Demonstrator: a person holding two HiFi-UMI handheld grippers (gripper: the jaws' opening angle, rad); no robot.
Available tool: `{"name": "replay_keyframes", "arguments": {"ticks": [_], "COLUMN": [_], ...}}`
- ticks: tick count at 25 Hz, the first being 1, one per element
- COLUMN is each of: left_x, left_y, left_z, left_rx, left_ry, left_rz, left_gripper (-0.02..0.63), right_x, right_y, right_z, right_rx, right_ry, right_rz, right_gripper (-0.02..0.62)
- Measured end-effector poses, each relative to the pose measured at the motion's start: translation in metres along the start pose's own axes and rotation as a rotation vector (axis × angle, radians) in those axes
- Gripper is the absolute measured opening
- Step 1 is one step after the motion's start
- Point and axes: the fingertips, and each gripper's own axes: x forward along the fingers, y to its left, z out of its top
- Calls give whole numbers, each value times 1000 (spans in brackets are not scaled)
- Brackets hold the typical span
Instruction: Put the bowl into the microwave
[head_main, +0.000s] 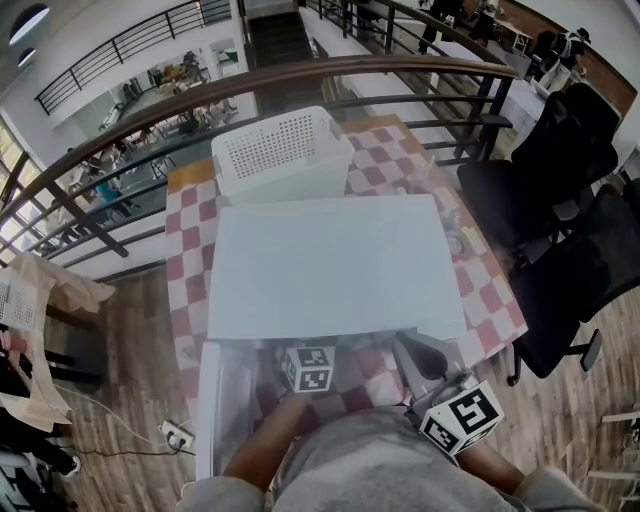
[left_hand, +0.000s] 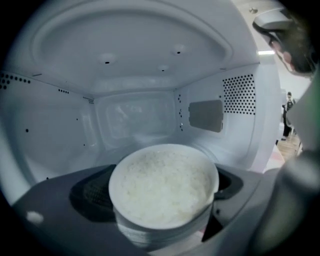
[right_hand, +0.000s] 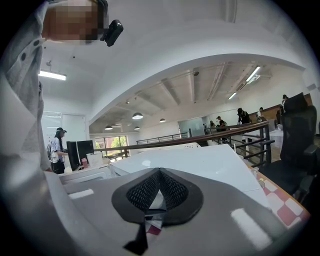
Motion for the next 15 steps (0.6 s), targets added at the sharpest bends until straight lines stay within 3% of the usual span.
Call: {"name": "replay_keyframes", "arguments": {"ticks": [15], "left_x": [-9], "left_y": [-1], "left_z": [2], "left_rx": [-20], "left_ry": [-30], "left_rz": [-27], "left_gripper": [538], "right_x": [-5], "right_y": [4], "right_z": [1], "right_rx": [-9], "right_ry": [-5], "right_rz": [-6], "right_gripper": [-2]}}
